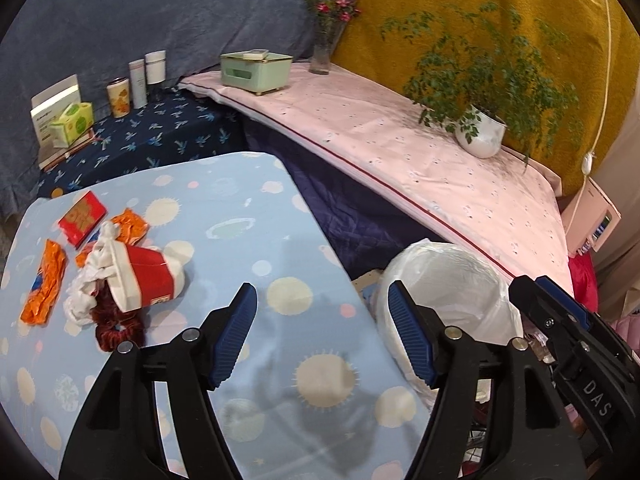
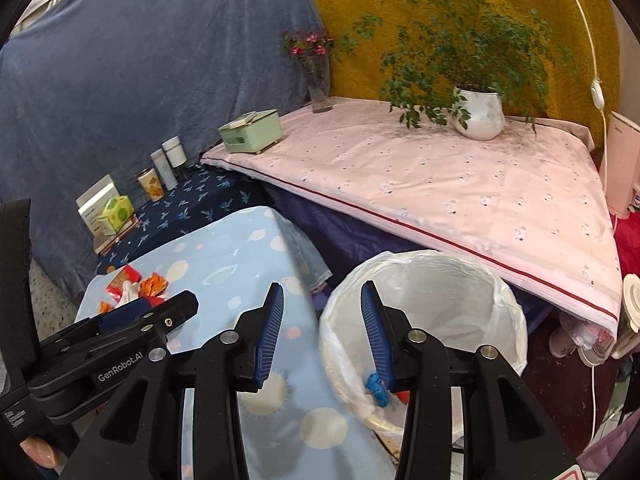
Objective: Collect trash
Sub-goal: 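Move both open tools back over the remaining trash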
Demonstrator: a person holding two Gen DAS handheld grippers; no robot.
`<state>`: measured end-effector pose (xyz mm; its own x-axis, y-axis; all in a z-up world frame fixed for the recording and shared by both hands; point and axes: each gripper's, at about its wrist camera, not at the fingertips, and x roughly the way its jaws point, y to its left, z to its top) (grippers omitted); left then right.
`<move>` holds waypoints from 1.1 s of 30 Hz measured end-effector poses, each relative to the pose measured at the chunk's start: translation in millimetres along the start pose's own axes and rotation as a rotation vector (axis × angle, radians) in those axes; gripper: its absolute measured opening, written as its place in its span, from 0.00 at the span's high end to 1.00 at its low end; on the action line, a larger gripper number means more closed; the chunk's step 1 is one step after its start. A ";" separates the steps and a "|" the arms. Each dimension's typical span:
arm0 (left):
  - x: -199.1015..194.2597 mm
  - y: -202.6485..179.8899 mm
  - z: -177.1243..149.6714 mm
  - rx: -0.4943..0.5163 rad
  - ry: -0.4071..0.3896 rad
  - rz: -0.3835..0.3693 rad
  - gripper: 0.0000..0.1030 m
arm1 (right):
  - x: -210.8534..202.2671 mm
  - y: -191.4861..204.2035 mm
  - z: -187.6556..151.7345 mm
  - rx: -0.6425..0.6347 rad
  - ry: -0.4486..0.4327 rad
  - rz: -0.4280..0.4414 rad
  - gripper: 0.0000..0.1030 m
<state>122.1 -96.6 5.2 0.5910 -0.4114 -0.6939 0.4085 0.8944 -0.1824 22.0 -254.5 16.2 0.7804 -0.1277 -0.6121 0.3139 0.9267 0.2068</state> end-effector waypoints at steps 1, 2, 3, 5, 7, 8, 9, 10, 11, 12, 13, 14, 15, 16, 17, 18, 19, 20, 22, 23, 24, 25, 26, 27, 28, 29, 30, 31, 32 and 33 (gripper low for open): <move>-0.5 6.2 -0.7 -0.010 0.000 0.007 0.37 | 1.1 4.4 -0.3 -0.007 0.003 0.006 0.61; -1.1 11.6 -1.5 -0.019 -0.001 0.014 0.37 | 2.3 8.8 -0.4 -0.014 0.006 0.011 0.61; -1.6 17.0 -1.9 -0.027 -0.001 0.021 0.37 | 3.8 13.6 -0.9 -0.023 0.010 0.018 0.61; -2.6 29.3 -3.2 -0.046 -0.001 0.035 0.36 | 7.0 24.0 -1.8 -0.038 0.018 0.030 0.61; -3.9 43.2 -5.0 -0.066 -0.001 0.049 0.36 | 9.8 34.4 -2.9 -0.050 0.025 0.044 0.61; -4.3 48.8 -6.1 -0.075 0.000 0.056 0.36 | 11.1 39.5 -3.9 -0.056 0.029 0.049 0.61; -4.6 55.3 -7.0 -0.086 0.000 0.063 0.36 | 12.9 46.4 -5.2 -0.065 0.035 0.057 0.61; -5.4 60.8 -7.9 -0.094 0.000 0.069 0.36 | 14.4 51.1 -5.8 -0.071 0.039 0.062 0.61; -6.1 66.6 -8.4 -0.102 0.000 0.075 0.36 | 16.1 56.7 -6.4 -0.079 0.043 0.067 0.61; -6.9 71.9 -9.3 -0.110 -0.001 0.081 0.36 | 17.5 62.7 -7.1 -0.088 0.047 0.073 0.61; -8.0 78.3 -9.7 -0.120 -0.001 0.086 0.36 | 19.0 67.8 -7.7 -0.095 0.050 0.077 0.61; -8.4 83.6 -9.4 -0.129 -0.001 0.091 0.36 | 20.4 72.5 -8.2 -0.100 0.053 0.083 0.61; -9.2 88.5 -9.7 -0.138 -0.002 0.097 0.34 | 21.8 77.8 -8.9 -0.106 0.057 0.089 0.61; -10.3 94.6 -10.3 -0.147 -0.005 0.105 0.32 | 22.9 83.1 -10.0 -0.111 0.060 0.094 0.61; -11.5 100.8 -11.2 -0.155 -0.008 0.115 0.31 | 24.1 88.0 -10.5 -0.117 0.063 0.099 0.61; -12.7 106.8 -12.2 -0.161 -0.010 0.121 0.30 | 25.9 93.5 -11.0 -0.124 0.067 0.104 0.60; -13.0 114.0 -13.2 -0.171 -0.010 0.130 0.28 | 27.1 98.6 -11.7 -0.131 0.069 0.108 0.59; -13.4 119.2 -14.2 -0.180 -0.008 0.133 0.28 | 28.5 103.6 -12.4 -0.137 0.071 0.112 0.58; -13.5 132.7 -17.1 -0.201 -0.001 0.141 0.25 | 31.2 112.0 -14.1 -0.148 0.078 0.121 0.56; -14.0 139.6 -19.5 -0.206 0.002 0.147 0.25 | 32.6 115.7 -15.1 -0.152 0.082 0.126 0.56; -14.2 145.3 -21.4 -0.211 0.005 0.154 0.24 | 34.7 120.7 -16.6 -0.158 0.087 0.131 0.56; -14.5 153.3 -23.8 -0.219 0.007 0.165 0.24 | 37.2 125.2 -17.5 -0.164 0.092 0.135 0.56; -14.6 160.1 -25.9 -0.226 0.009 0.173 0.24 | 39.8 130.8 -19.2 -0.170 0.098 0.140 0.56; -14.7 165.1 -27.4 -0.232 0.012 0.179 0.24 | 41.7 134.6 -20.1 -0.174 0.103 0.144 0.55; -14.4 173.8 -29.7 -0.241 0.015 0.187 0.24 | 44.5 138.7 -21.6 -0.179 0.109 0.149 0.55; -14.3 178.7 -31.2 -0.247 0.017 0.193 0.24 | 47.7 144.4 -23.5 -0.185 0.116 0.155 0.55; -13.6 184.5 -32.8 -0.252 0.020 0.200 0.24 | 50.2 149.7 -24.9 -0.190 0.122 0.158 0.54; -12.9 191.2 -34.5 -0.256 0.023 0.209 0.24 | 53.0 155.4 -26.8 -0.195 0.128 0.162 0.54; -12.3 196.3 -35.7 -0.259 0.026 0.218 0.24 | 56.6 161.3 -28.6 -0.202 0.136 0.167 0.54; -11.1 201.9 -37.5 -0.262 0.029 0.227 0.24 | 59.7 166.2 -30.2 -0.207 0.143 0.171 0.54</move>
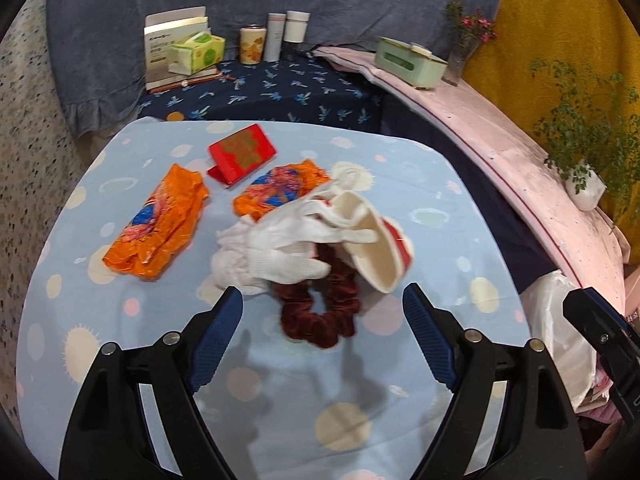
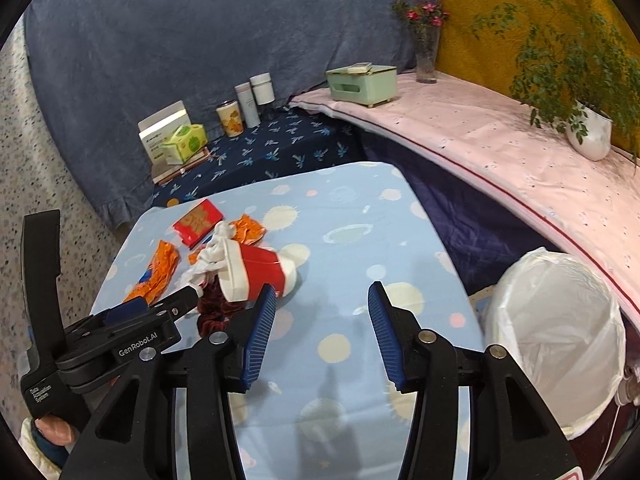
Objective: Collect trash
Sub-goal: 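Move both open tools back over the remaining trash, then grasp the white glove with the left tool while the right tool grasps the cream paper cup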
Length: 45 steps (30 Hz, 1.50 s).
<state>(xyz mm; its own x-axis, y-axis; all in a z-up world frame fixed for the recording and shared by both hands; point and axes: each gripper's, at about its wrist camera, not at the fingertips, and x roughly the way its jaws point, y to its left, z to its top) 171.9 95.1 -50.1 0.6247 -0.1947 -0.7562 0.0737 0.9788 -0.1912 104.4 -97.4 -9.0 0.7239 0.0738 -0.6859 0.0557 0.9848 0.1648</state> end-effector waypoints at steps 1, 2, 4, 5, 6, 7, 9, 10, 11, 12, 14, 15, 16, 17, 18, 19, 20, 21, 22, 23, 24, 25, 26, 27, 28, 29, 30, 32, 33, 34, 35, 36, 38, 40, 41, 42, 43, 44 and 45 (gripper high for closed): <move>2.0 4.5 -0.2 -0.002 0.003 0.007 0.24 | 3.6 3.7 -0.4 -0.004 0.005 0.004 0.54; 4.6 9.2 0.1 -0.005 0.006 0.015 0.24 | 8.9 8.8 -0.3 -0.009 0.013 0.009 0.54; 9.8 18.0 1.0 -0.010 0.011 0.028 0.24 | 19.3 17.1 -0.5 -0.015 0.030 0.017 0.54; 12.4 22.1 1.5 -0.013 0.015 0.034 0.24 | 23.0 20.0 -0.5 -0.016 0.037 0.021 0.54; 14.9 25.5 2.5 -0.015 0.018 0.038 0.24 | 28.9 23.8 -0.6 -0.016 0.046 0.029 0.54; 18.1 29.3 3.1 -0.017 0.022 0.043 0.24 | 34.3 27.6 -0.6 -0.017 0.055 0.034 0.54; 24.0 34.4 4.5 -0.016 0.028 0.050 0.24 | 44.5 35.7 -0.5 -0.023 0.069 0.038 0.54; 26.7 35.9 5.0 -0.013 0.030 0.053 0.24 | 49.9 39.8 -0.5 -0.027 0.074 0.040 0.54; 29.9 37.3 5.7 -0.008 0.032 0.054 0.24 | 54.3 43.4 -0.5 -0.032 0.078 0.041 0.54; 33.1 37.5 6.1 -0.004 0.034 0.056 0.24 | 59.5 47.3 -0.5 -0.037 0.083 0.040 0.54; 38.9 38.0 7.6 0.004 0.038 0.052 0.24 | 68.8 53.3 -0.1 -0.044 0.093 0.040 0.54; 41.7 38.1 8.6 0.007 0.041 0.047 0.24 | 74.0 56.5 0.3 -0.046 0.099 0.040 0.54; 44.5 38.3 9.4 0.011 0.043 0.043 0.24 | 79.1 59.3 0.6 -0.048 0.105 0.040 0.54; 47.1 38.5 10.3 0.016 0.045 0.036 0.24 | 82.6 60.8 1.0 -0.049 0.109 0.039 0.54; 49.4 38.9 11.3 0.019 0.047 0.032 0.24 | 87.6 63.8 1.3 -0.052 0.114 0.037 0.54; 52.4 39.3 12.4 0.021 0.050 0.029 0.24 | 90.2 64.6 1.1 -0.054 0.117 0.035 0.54; 55.4 39.6 13.4 0.022 0.054 0.025 0.25 | 94.3 66.8 1.6 -0.056 0.121 0.032 0.54; 58.5 40.6 14.6 0.019 0.057 0.026 0.25 | 97.8 68.2 1.9 -0.056 0.122 0.026 0.54; 61.9 42.6 15.6 0.015 0.064 0.022 0.27 | 100.9 68.4 2.7 -0.055 0.125 0.025 0.54; 64.5 43.7 16.4 0.012 0.070 0.013 0.28 | 103.6 69.0 3.2 -0.053 0.128 0.023 0.54; 67.1 44.7 17.1 0.011 0.077 0.005 0.32 | 106.8 69.0 3.8 -0.051 0.130 0.018 0.54; 68.7 44.6 17.2 0.014 0.080 0.002 0.37 | 109.9 69.3 4.3 -0.052 0.132 0.014 0.54; 70.7 44.6 17.4 0.018 0.084 -0.004 0.40 | 112.7 70.4 4.6 -0.055 0.133 0.009 0.54; 72.6 44.9 17.7 0.018 0.091 -0.009 0.45 | 115.9 71.9 4.5 -0.060 0.136 0.002 0.54; 74.2 45.1 18.0 0.016 0.098 -0.015 0.50 | 117.9 71.6 4.5 -0.065 0.140 0.000 0.54; 75.0 45.7 18.2 0.013 0.101 -0.022 0.54 | 120.3 72.4 3.8 -0.072 0.146 -0.003 0.54; 75.6 46.3 18.5 0.010 0.104 -0.026 0.64 | 121.1 71.7 2.9 -0.073 0.147 -0.006 0.55; 74.1 47.2 19.2 0.008 0.105 -0.041 0.73 | 122.4 70.8 1.7 -0.073 0.154 -0.003 0.61; 73.2 47.8 19.2 0.008 0.104 -0.042 0.81 | 122.8 69.9 0.9 -0.075 0.160 -0.003 0.68; 72.7 47.7 19.4 0.008 0.104 -0.044 0.88 | 122.8 69.0 0.8 -0.077 0.162 -0.004 0.76; 71.8 48.3 19.4 0.007 0.103 -0.047 0.91 | 121.8 68.1 0.8 -0.077 0.162 -0.004 0.79; 70.6 48.7 19.7 0.003 0.100 -0.050 0.92 | 120.1 67.3 1.0 -0.078 0.158 -0.007 0.83; 67.4 48.2 20.0 0.001 0.096 -0.056 0.99 | 115.6 66.2 1.1 -0.079 0.148 -0.014 0.86; 63.2 46.8 20.5 0.002 0.089 -0.059 1.00 | 110.1 64.1 2.0 -0.079 0.138 -0.016 0.89; 60.7 46.0 20.8 0.002 0.085 -0.062 1.00 | 106.6 62.5 2.8 -0.078 0.132 -0.018 0.90; 57.0 44.9 21.1 0.002 0.078 -0.066 1.00 | 103.6 61.1 3.4 -0.076 0.127 -0.017 0.91; 53.6 43.7 21.8 0.003 0.072 -0.067 1.00 | 100.7 59.6 4.5 -0.073 0.121 -0.017 0.93; 50.1 42.2 22.8 0.004 0.065 -0.071 1.00 | 97.8 57.8 5.5 -0.069 0.115 -0.016 0.93; 46.5 40.9 23.7 0.005 0.058 -0.074 1.00 | 93.7 55.9 6.9 -0.063 0.108 -0.013 0.94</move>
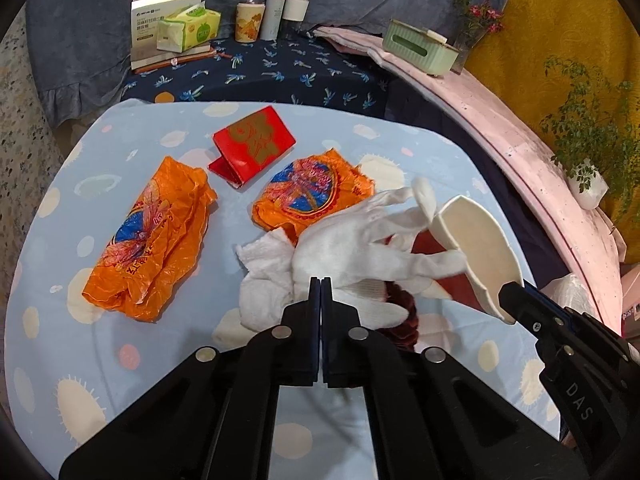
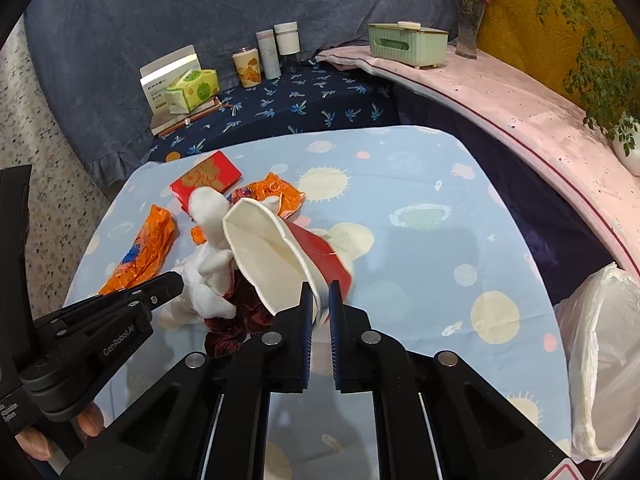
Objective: Collect trash
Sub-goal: 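Grasp the white glove with the left tool while the right tool grasps the cream paper cup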
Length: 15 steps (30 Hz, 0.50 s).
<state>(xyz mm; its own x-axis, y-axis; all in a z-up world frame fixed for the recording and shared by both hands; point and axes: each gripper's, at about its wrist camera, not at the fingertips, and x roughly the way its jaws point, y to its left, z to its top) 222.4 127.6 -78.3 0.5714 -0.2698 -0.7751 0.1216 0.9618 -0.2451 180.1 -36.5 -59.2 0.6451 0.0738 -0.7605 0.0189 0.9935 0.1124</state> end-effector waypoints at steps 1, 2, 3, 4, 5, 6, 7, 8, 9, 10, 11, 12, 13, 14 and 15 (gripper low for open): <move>-4.0 -2.2 0.8 0.002 -0.008 -0.002 1.00 | -3.6 -1.7 0.8 0.004 -0.007 0.003 0.95; -7.5 -4.4 1.8 0.004 -0.014 -0.006 1.00 | -7.3 -3.4 1.3 0.008 -0.014 0.005 0.95; -10.9 -6.9 2.5 0.007 -0.021 -0.009 1.00 | -12.2 -5.7 2.1 0.013 -0.024 0.004 0.95; -14.3 -10.1 3.5 0.012 -0.029 -0.009 1.00 | -15.6 -7.2 2.5 0.016 -0.032 0.004 0.95; -16.9 -13.0 3.7 0.016 -0.036 -0.010 1.00 | -19.8 -9.4 3.2 0.020 -0.040 0.004 0.95; -18.7 -14.9 3.7 0.018 -0.040 -0.010 1.00 | -24.0 -12.0 3.8 0.025 -0.048 0.004 0.95; -19.5 -17.1 3.7 0.017 -0.045 -0.010 0.99 | -27.2 -14.0 4.3 0.030 -0.054 0.004 0.95; -19.9 -18.9 3.2 0.019 -0.052 -0.003 0.96 | -29.8 -16.2 4.6 0.035 -0.058 0.004 0.95; -18.7 -20.9 3.1 0.026 -0.055 0.015 0.82 | -33.1 -19.3 5.1 0.042 -0.063 0.002 0.95; -16.6 -23.1 2.7 0.034 -0.055 0.035 0.57 | -35.3 -21.3 5.3 0.045 -0.067 -0.001 0.95; -14.3 -24.8 1.9 0.040 -0.062 0.046 0.47 | -36.9 -23.8 5.6 0.049 -0.069 -0.003 0.95; -12.4 -25.6 1.6 0.045 -0.067 0.049 0.39 | -38.4 -27.0 6.0 0.054 -0.071 -0.007 0.95; -8.2 -27.5 1.2 0.056 -0.063 0.053 0.37 | -39.1 -30.1 6.6 0.059 -0.071 -0.009 0.95; -2.8 -30.1 1.5 0.069 -0.053 0.057 0.37 | -38.9 -32.4 6.1 0.063 -0.072 -0.012 0.95; 3.3 -32.4 2.2 0.078 -0.043 0.064 0.37 | -39.2 -34.4 6.3 0.066 -0.073 -0.014 0.95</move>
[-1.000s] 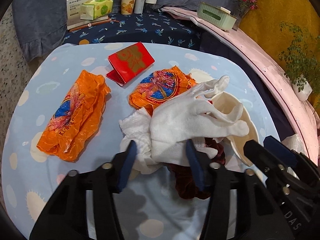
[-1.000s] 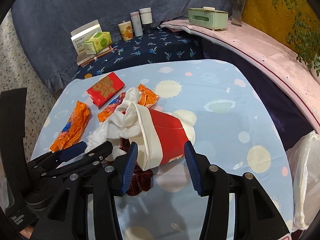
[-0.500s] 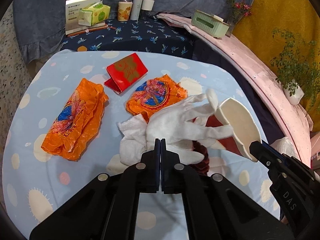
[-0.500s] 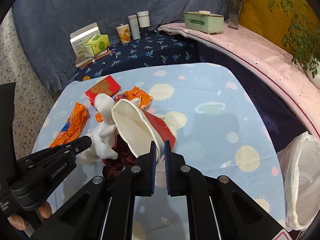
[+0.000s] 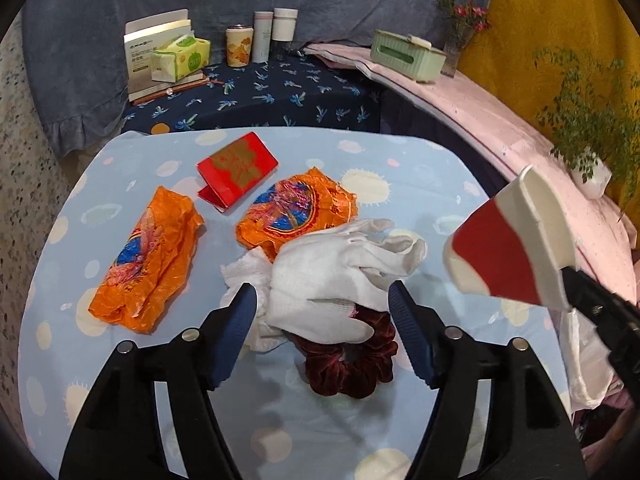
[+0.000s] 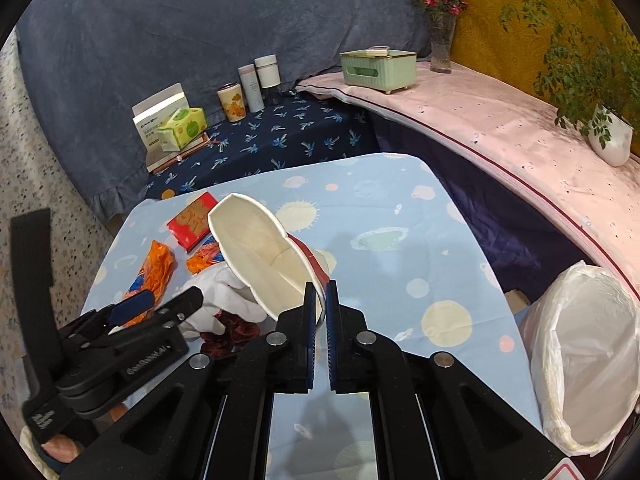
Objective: Collect trash
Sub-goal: 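Grasp the white glove with the left tool while the right tool grasps the cream paper cup, then carry the glove with the left tool while the right tool carries the cup, opening both over the bin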
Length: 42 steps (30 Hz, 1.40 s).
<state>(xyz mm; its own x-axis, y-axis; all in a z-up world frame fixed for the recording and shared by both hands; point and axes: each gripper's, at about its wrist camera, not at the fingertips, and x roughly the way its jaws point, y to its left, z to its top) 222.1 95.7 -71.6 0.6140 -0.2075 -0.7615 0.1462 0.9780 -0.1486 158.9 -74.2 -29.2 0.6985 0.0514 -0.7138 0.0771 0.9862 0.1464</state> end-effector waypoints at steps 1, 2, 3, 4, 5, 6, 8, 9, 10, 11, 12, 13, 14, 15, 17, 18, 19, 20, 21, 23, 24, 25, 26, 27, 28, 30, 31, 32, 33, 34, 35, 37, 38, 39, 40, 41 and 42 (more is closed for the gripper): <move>4.7 -1.1 0.8 0.006 0.008 0.005 0.37 | 0.4 -2.3 0.6 0.004 -0.001 -0.003 0.95; 9.3 -2.6 1.8 0.008 0.013 0.009 0.37 | 0.6 -4.1 0.8 0.008 -0.001 -0.004 0.95; 13.1 -3.7 3.1 0.008 0.016 0.007 0.38 | 1.2 -5.6 1.2 0.012 -0.001 -0.006 0.95; 17.2 -4.6 5.1 0.008 0.019 0.004 0.40 | 1.6 -6.8 1.3 0.014 -0.001 -0.007 0.95; 20.8 -5.3 6.3 0.009 0.023 0.004 0.43 | 2.7 -8.2 1.5 0.016 0.000 -0.010 0.95; 24.9 -6.4 7.6 0.012 0.032 0.001 0.53 | 4.0 -9.3 1.4 0.019 0.002 -0.011 0.95; 34.0 -6.9 9.1 0.017 0.057 -0.004 0.72 | 6.2 -11.8 1.4 0.023 0.006 -0.011 0.95; 37.1 -6.9 9.0 0.017 0.065 -0.008 0.81 | 7.2 -12.3 1.1 0.024 0.007 -0.012 0.95; 39.0 -6.6 8.9 0.016 0.068 -0.009 0.88 | 7.4 -12.8 0.3 0.024 0.008 -0.012 0.95; 39.2 -6.7 8.7 0.014 0.066 -0.009 0.90 | 7.4 -13.3 -0.2 0.025 0.009 -0.011 0.95; 38.4 -7.1 8.0 0.012 0.064 -0.012 0.91 | 7.6 -13.6 -1.1 0.027 0.010 -0.009 0.95; 36.1 -7.4 7.4 0.012 0.060 -0.012 0.92 | 7.4 -14.0 -1.5 0.029 0.011 -0.009 0.95; 33.4 -7.8 7.2 0.013 0.054 -0.012 0.92 | 6.8 -14.4 -2.1 0.030 0.009 -0.008 0.95; 29.8 -7.9 7.0 0.012 0.048 -0.014 0.93 | 5.5 -15.2 -2.2 0.032 0.007 -0.006 0.95; 20.3 -8.8 7.4 0.003 0.036 -0.025 0.93 | 1.9 -16.3 -2.0 0.035 0.001 -0.002 0.95; 14.9 -9.4 8.5 -0.001 0.028 -0.028 0.93 | -0.9 -17.1 -1.4 0.037 -0.004 0.000 0.95; 8.2 -10.9 9.8 -0.005 0.019 -0.035 0.93 | -3.8 -17.6 -0.8 0.038 -0.010 0.002 0.95; 1.1 -13.4 11.4 -0.006 0.008 -0.041 0.93 | -6.7 -18.5 -0.1 0.040 -0.016 0.004 0.95; -4.8 -16.0 13.3 -0.006 -0.001 -0.046 0.93 | -11.0 -19.8 1.1 0.042 -0.024 0.006 0.95; -18.4 -24.2 17.9 -0.004 -0.016 -0.064 0.93 | -19.5 -23.2 2.8 0.047 -0.040 0.008 0.95; -24.7 -28.5 19.9 -0.002 -0.024 -0.073 0.93 | -23.4 -24.8 3.7 0.050 -0.048 0.009 0.95; -31.8 -33.8 21.7 0.002 -0.035 -0.081 0.93 | -28.1 -27.2 4.5 0.053 -0.057 0.009 0.95; -37.7 -38.8 23.3 0.006 -0.044 -0.088 0.93 | -33.0 -29.1 5.4 0.056 -0.066 0.008 0.95; -43.6 -44.2 24.9 0.011 -0.055 -0.094 0.93 | -39.1 -32.3 6.7 0.059 -0.078 0.006 0.95; -49.9 -50.5 26.1 0.018 -0.065 -0.098 0.93 | -44.1 -34.8 8.6 0.063 -0.088 0.004 0.95; -59.9 -64.0 27.7 0.030 -0.080 -0.109 0.93 | -55.9 -42.9 11.4 0.074 -0.111 -0.001 0.95; -63.5 -69.2 28.1 0.035 -0.084 -0.116 0.93 | -61.9 -47.4 12.4 0.079 -0.123 -0.005 0.95; -67.9 -77.0 28.4 0.043 -0.089 -0.124 0.93 | -66.4 -51.5 13.2 0.084 -0.132 -0.008 0.95; -70.6 -82.5 28.6 0.049 -0.091 -0.129 0.93 | -73.1 -57.7 14.1 0.093 -0.144 -0.012 0.95; -74.4 -90.8 28.9 0.059 -0.095 -0.137 0.93 | -77.8 -62.9 14.3 0.101 -0.153 -0.015 0.95; -78.4 -98.4 28.8 0.069 -0.099 -0.144 0.93 | -83.4 -68.9 14.8 0.111 -0.163 -0.019 0.95; -86.0 -115.3 28.5 0.089 -0.109 -0.159 0.93 | -93.0 -79.0 14.5 0.127 -0.181 -0.029 0.95; -89.4 -123.2 28.1 0.100 -0.113 -0.168 0.93 | -97.3 -83.3 14.2 0.134 -0.188 -0.033 0.95; -92.5 -131.1 27.4 0.111 -0.118 -0.175 0.93 | -102.5 -89.8 13.7 0.142 -0.196 -0.039 0.95; -96.2 -140.7 26.6 0.127 -0.124 -0.182 0.93 | -107.4 -96.3 13.1 0.150 -0.203 -0.045 0.95; -99.0 -148.9 25.4 0.140 -0.128 -0.188 0.93 | -111.4 -101.8 12.5 0.156 -0.208 -0.050 0.95; -101.6 -158.7 24.0 0.155 -0.130 -0.198 0.93 | -115.9 -108.1 11.0 0.163 -0.215 -0.059 0.95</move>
<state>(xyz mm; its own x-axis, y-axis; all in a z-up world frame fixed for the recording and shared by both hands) 155.1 -38.9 44.5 0.6547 -0.4049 -0.6383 0.3840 0.9055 -0.1804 77.4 -188.5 45.2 0.8229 -0.0568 -0.5653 0.2232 0.9473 0.2297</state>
